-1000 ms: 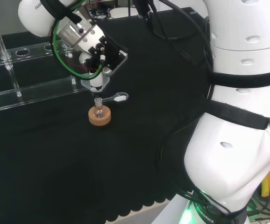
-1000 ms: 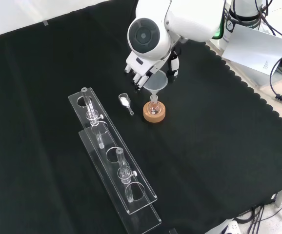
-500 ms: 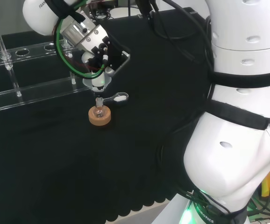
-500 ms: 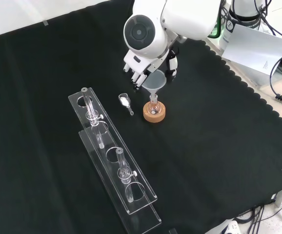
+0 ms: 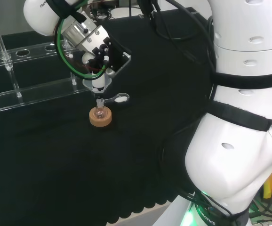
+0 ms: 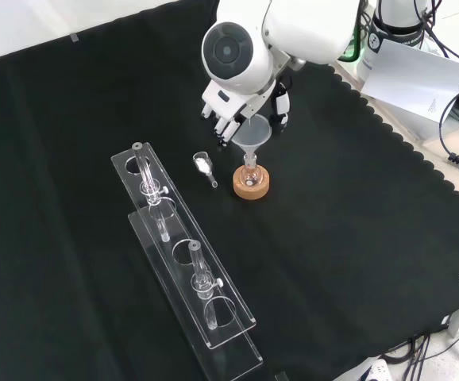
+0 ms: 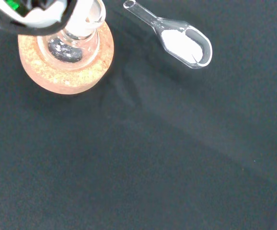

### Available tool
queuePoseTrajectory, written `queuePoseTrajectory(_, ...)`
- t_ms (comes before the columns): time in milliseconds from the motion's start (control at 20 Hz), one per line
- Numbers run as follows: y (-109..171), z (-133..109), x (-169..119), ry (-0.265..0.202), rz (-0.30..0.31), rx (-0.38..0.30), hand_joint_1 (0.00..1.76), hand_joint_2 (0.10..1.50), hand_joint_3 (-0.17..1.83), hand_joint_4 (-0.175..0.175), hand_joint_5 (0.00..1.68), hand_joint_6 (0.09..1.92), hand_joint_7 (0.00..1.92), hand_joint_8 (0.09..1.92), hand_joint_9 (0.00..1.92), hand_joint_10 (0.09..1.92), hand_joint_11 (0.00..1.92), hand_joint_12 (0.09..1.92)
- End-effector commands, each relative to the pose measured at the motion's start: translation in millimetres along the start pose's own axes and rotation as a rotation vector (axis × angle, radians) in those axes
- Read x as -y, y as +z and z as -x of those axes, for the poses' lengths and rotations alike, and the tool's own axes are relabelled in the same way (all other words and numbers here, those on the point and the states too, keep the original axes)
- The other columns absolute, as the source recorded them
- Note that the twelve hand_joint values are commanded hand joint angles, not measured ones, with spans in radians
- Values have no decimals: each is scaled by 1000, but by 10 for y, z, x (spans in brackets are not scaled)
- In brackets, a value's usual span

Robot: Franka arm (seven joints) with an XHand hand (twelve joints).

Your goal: Place the funnel on the round-bottom flask.

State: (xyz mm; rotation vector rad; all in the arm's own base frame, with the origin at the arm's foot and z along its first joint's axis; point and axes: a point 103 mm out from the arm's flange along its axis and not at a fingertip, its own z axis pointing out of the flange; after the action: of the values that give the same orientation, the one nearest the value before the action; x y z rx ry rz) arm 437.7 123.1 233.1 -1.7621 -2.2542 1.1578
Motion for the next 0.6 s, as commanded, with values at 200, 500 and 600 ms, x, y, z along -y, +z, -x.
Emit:
queuePoseTrajectory(200, -25, -47, -12, -6, 4, 5, 912, 705, 654, 6, 675, 825, 747, 836, 1003, 554, 609, 1197)
queuePoseTrajectory(500, -27, -64, -14, -6, -3, 9, 912, 705, 654, 5, 675, 827, 745, 837, 1002, 555, 610, 1195)
queuePoseTrajectory(600, -13, -57, -25, -5, -6, 8, 912, 705, 654, 5, 673, 826, 744, 837, 1001, 556, 610, 1195)
